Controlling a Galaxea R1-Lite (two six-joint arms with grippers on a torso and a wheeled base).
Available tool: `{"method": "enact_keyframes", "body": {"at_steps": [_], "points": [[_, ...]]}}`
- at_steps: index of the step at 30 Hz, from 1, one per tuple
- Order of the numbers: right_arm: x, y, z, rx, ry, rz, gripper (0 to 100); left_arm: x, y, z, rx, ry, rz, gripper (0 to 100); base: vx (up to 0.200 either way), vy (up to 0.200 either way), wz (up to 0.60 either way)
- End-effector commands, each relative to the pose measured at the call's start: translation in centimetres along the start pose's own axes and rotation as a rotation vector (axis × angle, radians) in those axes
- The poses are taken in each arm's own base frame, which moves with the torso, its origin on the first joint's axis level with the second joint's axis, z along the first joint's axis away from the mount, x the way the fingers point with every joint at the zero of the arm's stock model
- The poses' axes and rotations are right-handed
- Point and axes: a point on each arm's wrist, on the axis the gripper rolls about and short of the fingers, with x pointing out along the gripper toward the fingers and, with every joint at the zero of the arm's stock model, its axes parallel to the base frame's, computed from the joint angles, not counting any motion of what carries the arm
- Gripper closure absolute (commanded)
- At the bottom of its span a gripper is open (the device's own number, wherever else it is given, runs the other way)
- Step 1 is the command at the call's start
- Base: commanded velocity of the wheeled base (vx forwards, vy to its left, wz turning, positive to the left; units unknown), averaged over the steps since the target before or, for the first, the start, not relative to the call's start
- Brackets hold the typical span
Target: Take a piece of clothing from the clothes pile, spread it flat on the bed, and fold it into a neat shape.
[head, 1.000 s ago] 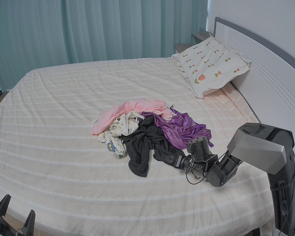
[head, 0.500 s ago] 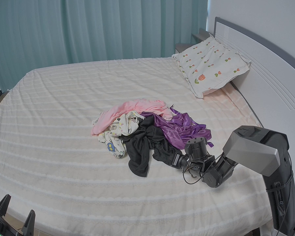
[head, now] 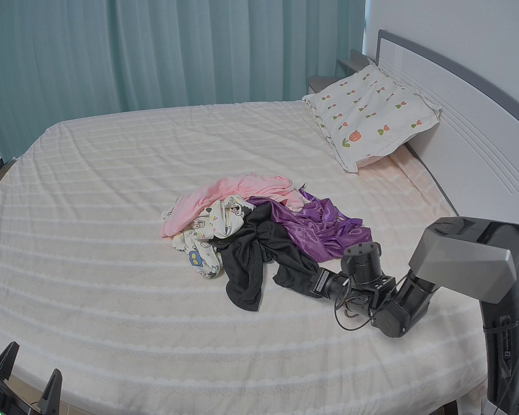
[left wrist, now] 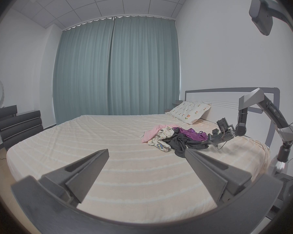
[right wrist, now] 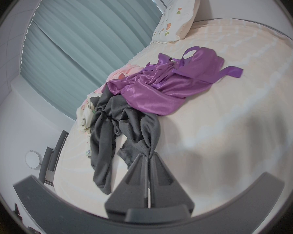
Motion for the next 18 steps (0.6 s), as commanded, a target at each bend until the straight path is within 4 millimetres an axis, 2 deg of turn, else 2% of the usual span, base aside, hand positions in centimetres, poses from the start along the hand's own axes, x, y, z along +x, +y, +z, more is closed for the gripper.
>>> {"method": "enact_keyframes", "body": {"at_steps": [1,2,5,6,7,9,13,18], "points": [[-8.0,0.7,2.3,0.051,-0.054,0.098,100,0.0,0.0,-0.5,0.0,0.005,0.0,0,0.0,0.0,0.0],[-8.4,0.7,2.3,0.051,-0.054,0.103,100,0.0,0.0,-0.5,0.0,0.007,0.0,0,0.0,0.0,0.0],[-13.3,-0.3,1.4,0.07,-0.054,0.131,100,0.0,0.0,-0.5,0.0,0.007,0.0,0,0.0,0.0,0.0],[-14.6,-0.8,0.9,0.075,-0.044,0.132,100,0.0,0.0,-0.5,0.0,0.007,0.0,0,0.0,0.0,0.0],[-15.0,-0.8,0.8,0.077,-0.043,0.137,100,0.0,0.0,-0.5,0.0,0.007,0.0,0,0.0,0.0,0.0],[-18.1,-1.8,0.0,0.094,-0.036,0.182,100,0.0,0.0,-0.5,0.0,0.007,0.0,0,0.0,0.0,0.0],[-20.6,-3.0,-0.2,0.121,-0.056,0.18,100,0.0,0.0,-0.5,0.0,0.007,0.0,0,0.0,0.0,0.0],[-23.7,-2.2,1.6,0.142,-0.154,0.251,100,0.0,0.0,-0.5,0.0,0.007,0.0,0,0.0,0.0,0.0]]}}
